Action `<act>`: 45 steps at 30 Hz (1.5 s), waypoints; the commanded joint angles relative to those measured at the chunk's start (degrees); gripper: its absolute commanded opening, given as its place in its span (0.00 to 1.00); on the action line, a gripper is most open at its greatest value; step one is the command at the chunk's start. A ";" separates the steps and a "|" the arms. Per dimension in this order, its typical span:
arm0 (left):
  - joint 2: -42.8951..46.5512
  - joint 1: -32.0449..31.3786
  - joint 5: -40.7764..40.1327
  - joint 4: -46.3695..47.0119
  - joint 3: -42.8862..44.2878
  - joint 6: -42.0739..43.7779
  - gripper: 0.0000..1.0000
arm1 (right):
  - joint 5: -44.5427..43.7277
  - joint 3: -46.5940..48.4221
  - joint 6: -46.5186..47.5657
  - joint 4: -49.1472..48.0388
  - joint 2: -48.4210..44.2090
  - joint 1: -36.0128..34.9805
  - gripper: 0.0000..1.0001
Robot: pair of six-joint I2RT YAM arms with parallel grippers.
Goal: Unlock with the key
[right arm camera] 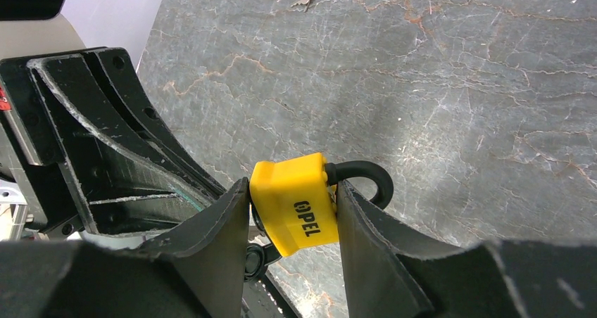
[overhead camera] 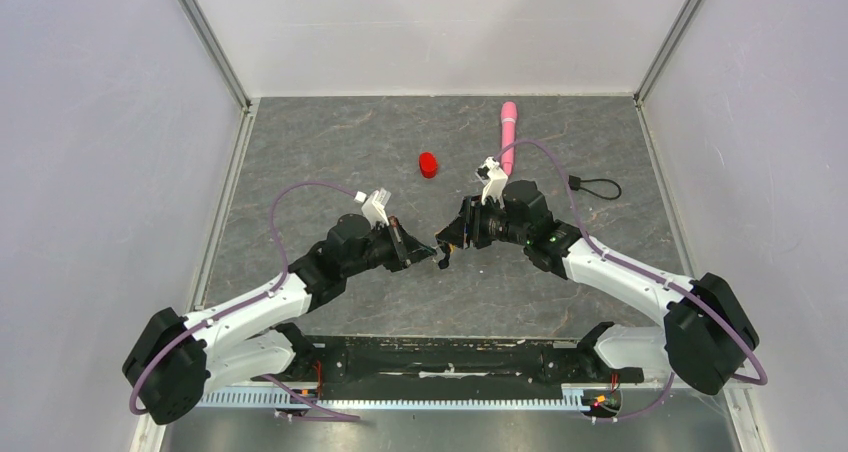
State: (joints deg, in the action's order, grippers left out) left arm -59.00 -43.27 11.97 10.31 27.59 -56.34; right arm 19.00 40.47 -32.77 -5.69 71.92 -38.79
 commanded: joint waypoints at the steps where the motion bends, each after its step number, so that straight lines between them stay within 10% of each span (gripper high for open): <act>1: -0.32 -0.13 -1.95 -0.02 2.44 0.46 0.02 | 0.60 1.21 0.44 -3.64 -2.23 -0.07 0.00; 45: -5.62 -5.86 -7.49 -4.28 6.49 1.23 0.02 | -2.56 -0.96 0.27 -7.04 -4.99 -1.58 0.00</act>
State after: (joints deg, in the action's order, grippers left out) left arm -64.60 -48.95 4.12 4.25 33.80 -56.31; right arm 13.19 38.96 -30.61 -4.29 69.93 -39.99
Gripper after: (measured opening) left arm 0.043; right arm 0.462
